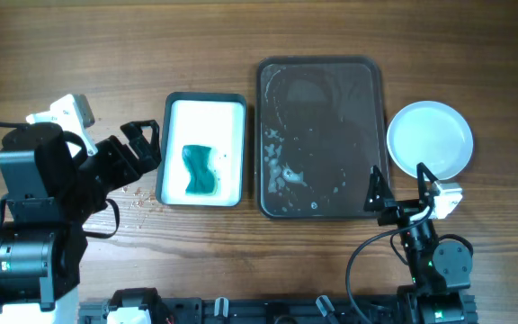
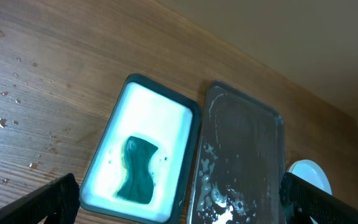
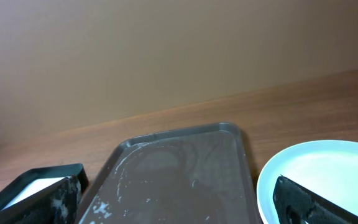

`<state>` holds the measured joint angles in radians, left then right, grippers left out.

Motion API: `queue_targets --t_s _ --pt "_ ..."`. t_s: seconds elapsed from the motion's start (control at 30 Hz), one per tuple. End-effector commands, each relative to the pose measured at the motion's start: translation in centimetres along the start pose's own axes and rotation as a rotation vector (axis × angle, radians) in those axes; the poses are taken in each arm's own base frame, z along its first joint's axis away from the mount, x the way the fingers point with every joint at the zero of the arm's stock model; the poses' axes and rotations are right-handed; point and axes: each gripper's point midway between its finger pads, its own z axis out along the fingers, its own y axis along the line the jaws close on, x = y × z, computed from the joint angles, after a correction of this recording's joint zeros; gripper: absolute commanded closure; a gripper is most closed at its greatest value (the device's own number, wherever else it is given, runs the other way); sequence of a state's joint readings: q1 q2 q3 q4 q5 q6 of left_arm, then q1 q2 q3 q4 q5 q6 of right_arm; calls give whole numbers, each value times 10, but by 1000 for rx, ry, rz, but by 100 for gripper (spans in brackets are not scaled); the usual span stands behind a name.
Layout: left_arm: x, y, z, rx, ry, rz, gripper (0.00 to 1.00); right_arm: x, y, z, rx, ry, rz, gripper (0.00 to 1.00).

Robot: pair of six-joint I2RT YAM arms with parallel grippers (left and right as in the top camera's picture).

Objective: Clean dirty plates on tray and stack at the side

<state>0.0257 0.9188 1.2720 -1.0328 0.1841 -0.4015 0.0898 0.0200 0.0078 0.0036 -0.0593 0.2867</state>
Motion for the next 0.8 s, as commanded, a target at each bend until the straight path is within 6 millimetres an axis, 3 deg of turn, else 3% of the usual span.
queue_targets --t_s 0.0,0.37,0.5,0.53,0.63,0.77 --pt "-4 0 -3 -4 -16 4 0 -3 -3 -1 15 -17 4 0" --pt "-1 5 -2 -32 -7 3 0 -3 -3 -1 15 -17 4 0" --pt "16 17 -20 -78 11 0 0 -3 -3 -1 15 -17 4 0" --pt "10 20 -26 -99 -40 7 0 -3 -3 -1 15 -17 4 0" --pt "-3 4 -34 -14 -168 94 0 -3 -3 -1 15 -17 4 0" --pt "13 -6 -27 109 -276 269 0 -3 -3 -1 15 -17 4 0"
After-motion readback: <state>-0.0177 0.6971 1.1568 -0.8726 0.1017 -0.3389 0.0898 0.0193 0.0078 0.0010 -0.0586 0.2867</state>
